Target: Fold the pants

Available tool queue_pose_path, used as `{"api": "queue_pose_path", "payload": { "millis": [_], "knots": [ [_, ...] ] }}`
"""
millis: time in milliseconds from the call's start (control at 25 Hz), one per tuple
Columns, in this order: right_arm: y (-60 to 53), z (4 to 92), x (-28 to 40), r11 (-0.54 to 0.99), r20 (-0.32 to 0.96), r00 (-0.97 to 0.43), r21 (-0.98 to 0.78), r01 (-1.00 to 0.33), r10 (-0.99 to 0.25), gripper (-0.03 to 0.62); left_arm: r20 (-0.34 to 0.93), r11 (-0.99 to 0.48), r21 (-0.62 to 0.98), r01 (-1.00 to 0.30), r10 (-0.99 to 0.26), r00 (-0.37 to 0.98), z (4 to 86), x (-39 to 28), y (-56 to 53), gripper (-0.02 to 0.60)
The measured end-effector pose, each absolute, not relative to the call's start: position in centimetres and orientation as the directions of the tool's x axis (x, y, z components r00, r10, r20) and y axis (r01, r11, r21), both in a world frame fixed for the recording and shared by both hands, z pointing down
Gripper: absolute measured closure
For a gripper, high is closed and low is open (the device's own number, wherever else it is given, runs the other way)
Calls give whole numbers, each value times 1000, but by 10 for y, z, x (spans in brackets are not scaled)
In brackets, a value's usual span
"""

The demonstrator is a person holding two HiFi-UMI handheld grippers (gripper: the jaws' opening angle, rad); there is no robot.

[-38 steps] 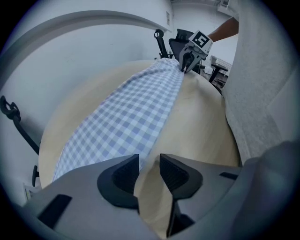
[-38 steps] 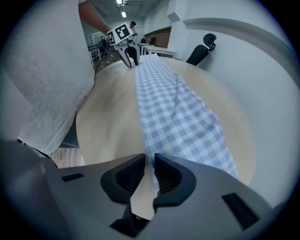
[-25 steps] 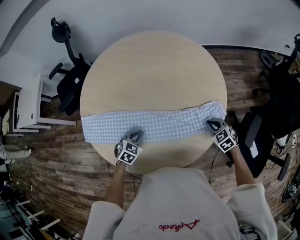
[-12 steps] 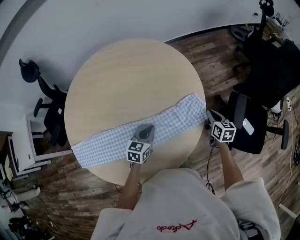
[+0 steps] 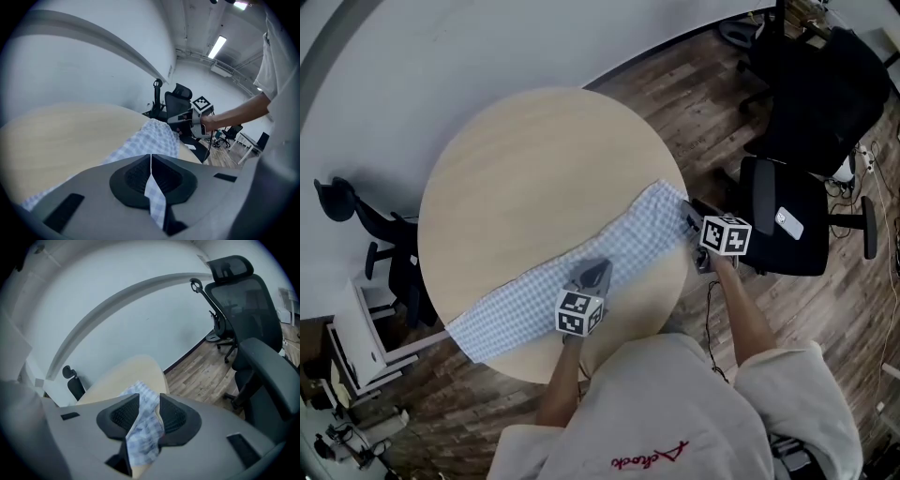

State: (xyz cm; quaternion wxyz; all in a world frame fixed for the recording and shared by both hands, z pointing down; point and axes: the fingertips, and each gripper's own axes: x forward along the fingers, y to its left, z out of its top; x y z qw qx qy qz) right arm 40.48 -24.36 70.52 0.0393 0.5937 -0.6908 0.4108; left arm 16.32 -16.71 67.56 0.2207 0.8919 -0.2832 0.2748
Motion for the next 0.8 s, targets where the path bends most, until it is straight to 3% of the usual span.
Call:
{"api": "queue_pose_path", "payload": {
  "millis": [200, 320, 480, 800],
  "knots": [
    [-260, 720, 405, -73, 612, -283, -490, -869, -739, 461, 634, -740, 208, -640, -397, 664, 676, 147, -166, 545],
    [-260, 724, 404, -72, 645, -269, -451, -890, -716, 496, 635, -735, 205, -646, -402, 659, 676, 141, -169, 545],
    [-261, 715, 399, -44, 620, -272, -444, -895, -736, 528, 634, -742, 204, -638, -397, 664, 677, 139, -172, 545],
    [-236, 675, 397, -51, 575, -213, -407, -912, -790, 533, 612, -779, 211, -591, -366, 701, 673, 148, -169, 545]
  ]
}}
